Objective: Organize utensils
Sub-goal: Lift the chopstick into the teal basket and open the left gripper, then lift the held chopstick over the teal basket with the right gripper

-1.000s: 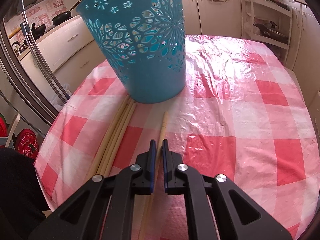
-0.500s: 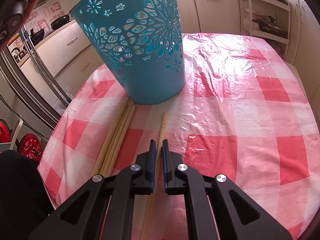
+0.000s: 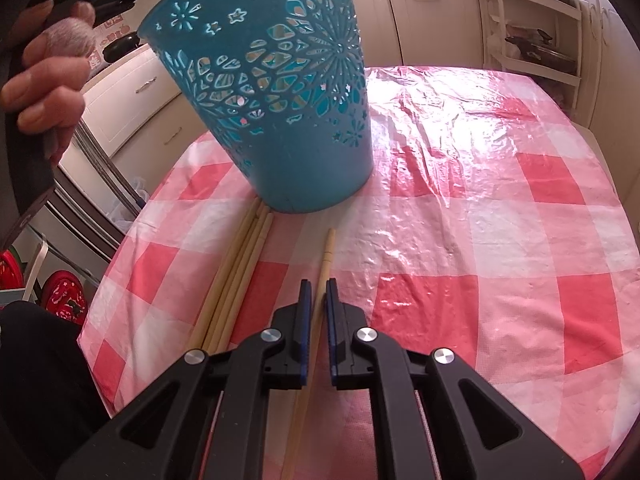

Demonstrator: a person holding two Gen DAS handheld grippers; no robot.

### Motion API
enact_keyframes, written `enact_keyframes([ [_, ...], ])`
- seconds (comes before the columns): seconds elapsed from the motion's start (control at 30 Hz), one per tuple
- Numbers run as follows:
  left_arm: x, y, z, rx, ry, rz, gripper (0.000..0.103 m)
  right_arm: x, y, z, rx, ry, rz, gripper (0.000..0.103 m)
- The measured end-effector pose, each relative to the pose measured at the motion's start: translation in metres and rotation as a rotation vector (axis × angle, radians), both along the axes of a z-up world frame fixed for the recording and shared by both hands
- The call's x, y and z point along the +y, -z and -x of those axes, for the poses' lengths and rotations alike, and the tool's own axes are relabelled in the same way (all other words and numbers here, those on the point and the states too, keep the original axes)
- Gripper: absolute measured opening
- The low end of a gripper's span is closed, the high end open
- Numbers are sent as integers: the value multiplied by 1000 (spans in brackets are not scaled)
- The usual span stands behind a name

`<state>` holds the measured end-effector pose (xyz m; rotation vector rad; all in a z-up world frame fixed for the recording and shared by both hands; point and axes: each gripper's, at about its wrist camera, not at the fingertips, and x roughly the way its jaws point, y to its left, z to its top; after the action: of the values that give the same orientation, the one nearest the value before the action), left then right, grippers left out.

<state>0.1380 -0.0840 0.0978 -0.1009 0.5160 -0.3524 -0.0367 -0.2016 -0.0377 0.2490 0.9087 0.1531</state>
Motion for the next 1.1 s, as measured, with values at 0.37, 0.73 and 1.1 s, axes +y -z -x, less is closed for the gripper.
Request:
enact_keyframes([
  [0.37,105,1,50,-17,-213,27,78,2,-2,-1,11,-1,17,8],
  [0.73,125,23,34,124,-253,16,83,22,-5,-6,19,-8,168,8],
  [1.1,111,22,37,128,-218,-50,88,5,-10,14,14,8,75,6],
])
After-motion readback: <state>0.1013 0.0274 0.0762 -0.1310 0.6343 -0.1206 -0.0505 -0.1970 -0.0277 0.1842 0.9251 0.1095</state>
